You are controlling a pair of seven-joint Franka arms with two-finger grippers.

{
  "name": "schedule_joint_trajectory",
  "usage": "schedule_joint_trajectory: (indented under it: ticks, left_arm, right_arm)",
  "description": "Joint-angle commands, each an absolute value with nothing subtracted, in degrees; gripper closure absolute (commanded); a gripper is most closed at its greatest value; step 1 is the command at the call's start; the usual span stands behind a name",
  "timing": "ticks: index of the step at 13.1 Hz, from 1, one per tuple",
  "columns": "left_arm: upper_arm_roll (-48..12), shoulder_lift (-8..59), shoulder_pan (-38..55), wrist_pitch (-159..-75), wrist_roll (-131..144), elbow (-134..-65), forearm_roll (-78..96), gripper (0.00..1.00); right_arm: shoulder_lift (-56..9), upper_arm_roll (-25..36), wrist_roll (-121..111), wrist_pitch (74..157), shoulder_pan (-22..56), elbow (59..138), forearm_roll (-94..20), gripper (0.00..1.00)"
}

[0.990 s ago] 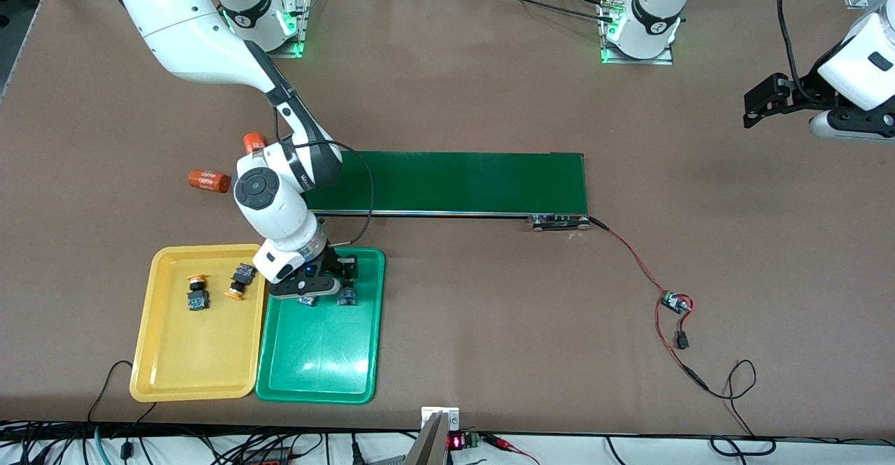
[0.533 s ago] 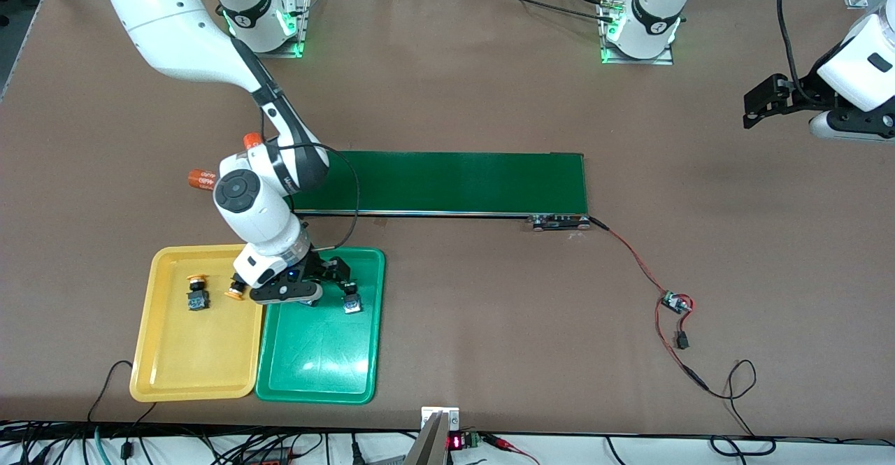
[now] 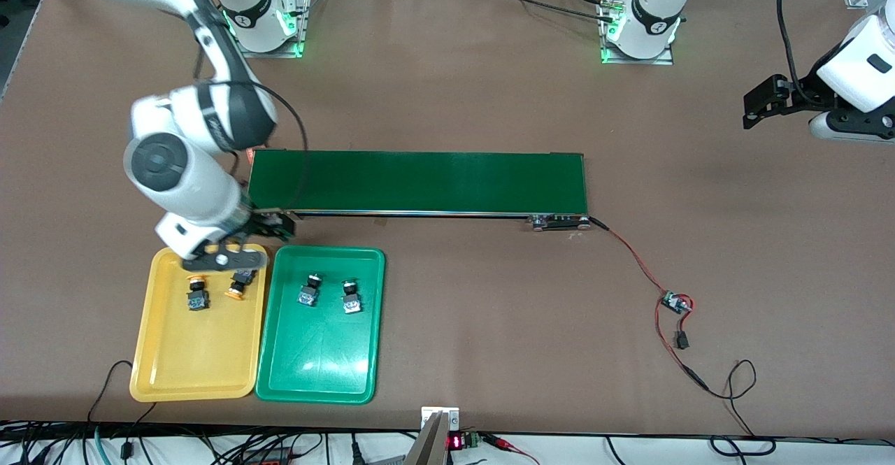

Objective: Sort buttons by color to trays

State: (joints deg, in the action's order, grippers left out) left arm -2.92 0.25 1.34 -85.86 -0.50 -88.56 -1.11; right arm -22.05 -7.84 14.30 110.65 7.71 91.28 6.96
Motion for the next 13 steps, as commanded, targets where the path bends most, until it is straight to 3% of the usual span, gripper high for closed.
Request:
schedule_joint_trajectory:
  ticks: [1, 8, 13]
  left_arm:
    - [-3.08, 0.62, 1.05, -85.52, -1.67, -87.54, -1.32, 0.00]
    - [-3.43, 0.53, 1.14, -85.52, -1.49, -87.45, -1.32, 0.00]
    - [-3.43, 0.53, 1.14, -85.52, -1.58, -87.45, -1.32, 0.00]
  right_arm:
    - [-15.74, -8.44, 8.19, 104.87, 2.22, 93.78, 2.91, 0.00]
    - [-6.69, -6.42, 4.76, 98.35, -3.42, 93.78, 2.81, 0.00]
    - [-5.89, -3.87, -0.09, 95.45, -4.31, 93.16, 2.90, 0.00]
